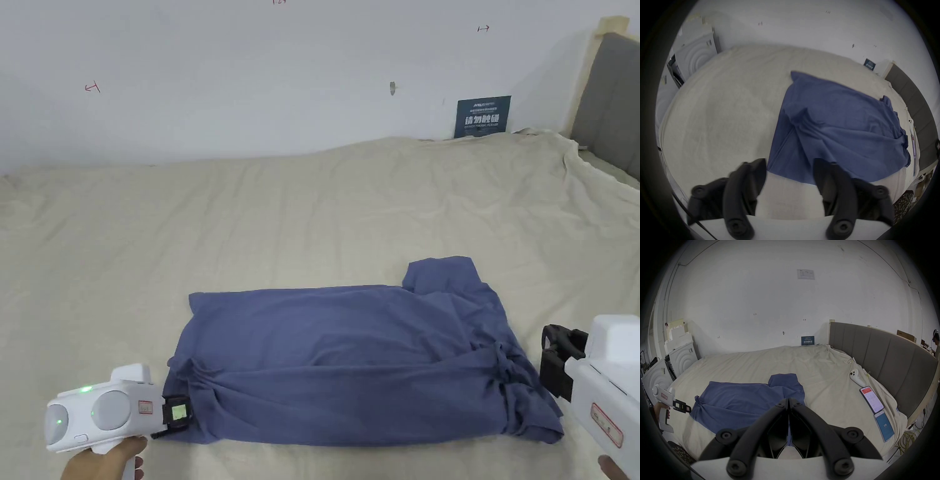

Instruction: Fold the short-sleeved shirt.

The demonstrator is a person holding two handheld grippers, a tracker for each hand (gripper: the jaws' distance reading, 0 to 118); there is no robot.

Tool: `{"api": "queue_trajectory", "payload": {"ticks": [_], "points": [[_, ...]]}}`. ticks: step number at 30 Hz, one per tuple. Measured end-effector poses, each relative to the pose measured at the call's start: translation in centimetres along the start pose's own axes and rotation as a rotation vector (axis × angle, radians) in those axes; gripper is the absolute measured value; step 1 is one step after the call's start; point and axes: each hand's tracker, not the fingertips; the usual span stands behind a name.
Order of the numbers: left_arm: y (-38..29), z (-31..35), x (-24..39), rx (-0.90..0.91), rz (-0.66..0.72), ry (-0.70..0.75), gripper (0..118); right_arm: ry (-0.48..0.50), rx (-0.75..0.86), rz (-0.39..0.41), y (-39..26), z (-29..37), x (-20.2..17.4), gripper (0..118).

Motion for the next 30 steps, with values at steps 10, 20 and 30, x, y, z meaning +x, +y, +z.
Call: {"api": "queue_trajectory", "payload": {"ticks": [10,20,30], "points": [[-0.5,-2.9,0.3,-0.038,-0.043,0.071,63,-0.008,-0.055,-0.012,-0.9,-1.9,0.4,0],[0.0,-0.2,0.2,0.027,-0.110,-0.035,5,-0.019,-0.182,-0.123,-2.8,-5.1,2.3,1],[1.3,3.9,-1.3,0.111,-0.047,-0.147,5,-0.050,-0.476,-0.090,-8.1,-11.9,3.8,84]]}}
